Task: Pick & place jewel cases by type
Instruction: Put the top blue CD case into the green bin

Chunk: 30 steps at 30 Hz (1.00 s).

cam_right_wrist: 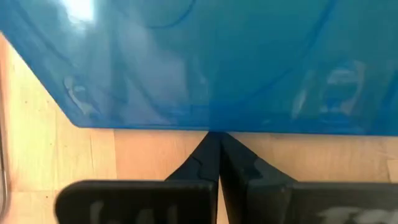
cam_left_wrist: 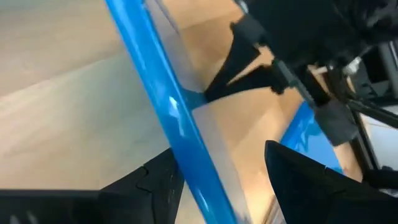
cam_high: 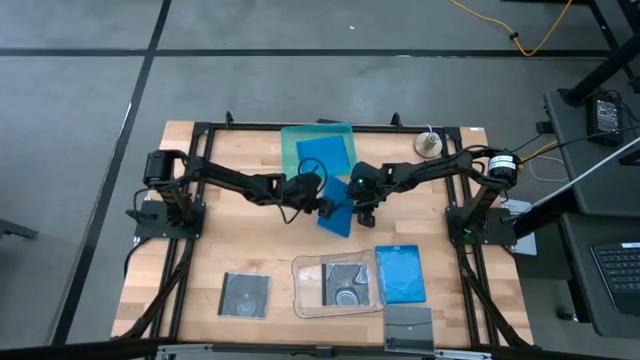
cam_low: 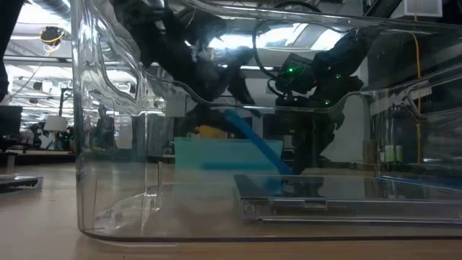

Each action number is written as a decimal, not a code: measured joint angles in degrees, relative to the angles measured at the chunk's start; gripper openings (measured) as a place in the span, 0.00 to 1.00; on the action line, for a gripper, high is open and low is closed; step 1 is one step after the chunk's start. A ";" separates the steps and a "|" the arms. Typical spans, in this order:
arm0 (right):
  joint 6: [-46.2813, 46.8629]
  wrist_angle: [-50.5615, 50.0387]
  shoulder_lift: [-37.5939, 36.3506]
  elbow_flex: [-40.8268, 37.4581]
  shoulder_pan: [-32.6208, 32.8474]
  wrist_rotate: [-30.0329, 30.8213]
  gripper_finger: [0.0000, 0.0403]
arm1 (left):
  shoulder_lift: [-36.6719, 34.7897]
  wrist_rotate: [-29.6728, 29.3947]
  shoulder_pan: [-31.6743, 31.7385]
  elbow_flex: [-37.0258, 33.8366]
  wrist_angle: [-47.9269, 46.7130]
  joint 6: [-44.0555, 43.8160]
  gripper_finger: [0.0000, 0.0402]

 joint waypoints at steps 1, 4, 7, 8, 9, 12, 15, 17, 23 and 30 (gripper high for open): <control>0.07 -0.17 0.00 0.00 0.00 0.05 0.02 | 0.29 0.10 0.16 -0.04 -0.19 -0.01 0.51; 0.10 -0.20 0.00 0.00 0.00 0.07 0.02 | 0.39 -0.63 0.80 -0.13 -0.12 0.30 0.50; 0.10 -0.21 0.00 0.00 0.00 0.09 0.02 | 0.35 -0.60 1.19 -0.13 -0.64 0.44 0.47; 0.10 -0.21 0.00 0.00 0.00 0.11 0.02 | 0.35 -0.52 1.22 -0.13 -0.64 0.44 0.45; 0.08 -0.21 0.00 0.00 0.00 0.11 0.02 | 0.35 -0.52 1.31 -0.13 -0.58 0.40 0.43; 0.09 -0.23 0.00 0.00 0.00 0.11 0.02 | 0.35 -0.22 1.52 -0.13 -1.10 0.02 0.37; 0.12 -0.26 0.00 0.00 0.00 0.11 0.02 | 0.35 -0.04 1.52 -0.13 -1.64 0.00 0.29; 0.14 -0.30 0.00 0.00 0.00 0.11 0.02 | 0.35 0.45 1.52 -0.17 -1.99 -0.03 0.23; 0.36 -1.37 -0.54 0.02 0.00 0.07 0.02 | 0.29 0.82 1.61 -0.17 -1.64 -0.55 0.08; 0.62 -6.22 -4.72 -0.32 -0.08 2.56 0.02 | 0.16 2.07 1.59 -0.15 -1.35 1.12 0.04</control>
